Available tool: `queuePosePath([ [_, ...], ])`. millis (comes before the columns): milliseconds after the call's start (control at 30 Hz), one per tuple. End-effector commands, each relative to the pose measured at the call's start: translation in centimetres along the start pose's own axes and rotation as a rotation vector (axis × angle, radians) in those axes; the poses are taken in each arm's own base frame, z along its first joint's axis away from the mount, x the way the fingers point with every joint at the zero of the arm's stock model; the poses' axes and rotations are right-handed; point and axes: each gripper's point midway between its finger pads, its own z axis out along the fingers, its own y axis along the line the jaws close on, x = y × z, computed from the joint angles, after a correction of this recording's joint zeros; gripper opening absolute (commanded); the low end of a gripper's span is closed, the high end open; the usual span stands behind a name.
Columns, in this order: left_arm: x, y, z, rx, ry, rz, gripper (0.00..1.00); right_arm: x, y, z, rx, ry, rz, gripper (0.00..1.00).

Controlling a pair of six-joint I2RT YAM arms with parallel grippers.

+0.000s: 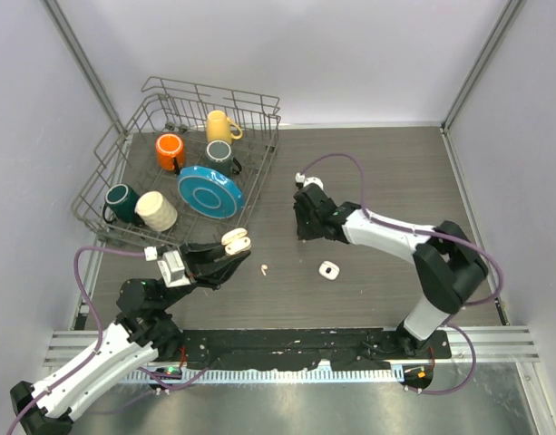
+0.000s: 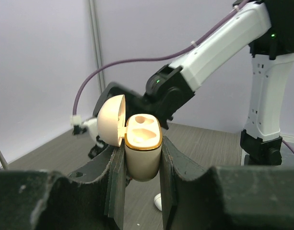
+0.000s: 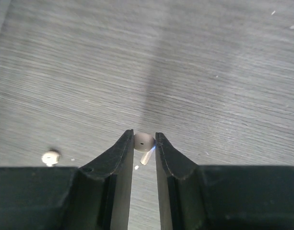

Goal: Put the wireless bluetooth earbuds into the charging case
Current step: Pick up the earbud from the center of the board.

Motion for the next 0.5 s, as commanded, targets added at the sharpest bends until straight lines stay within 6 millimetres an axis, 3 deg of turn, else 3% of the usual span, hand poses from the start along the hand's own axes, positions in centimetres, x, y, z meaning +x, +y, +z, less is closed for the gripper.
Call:
queuePosePath([
  [0,-0.8,0.5,0.1,-0.023,-0.024,0.019,0.0,-5.8,1.6,-4.7,-0.053,-0.256,0.106,0.01],
  [167,-0.6,0.5,0.4,-0.027,-0.027,-0.003,0.0,-6.9,1.3,-8.1,-0.048,-0.364,0.144,0.01],
  [467,-0.4,0.9,0.5,-0.044,-0.032,-0.021,0.0,-9.5,0.9,-16.0,-0.082,-0.603,0.231,0.01],
])
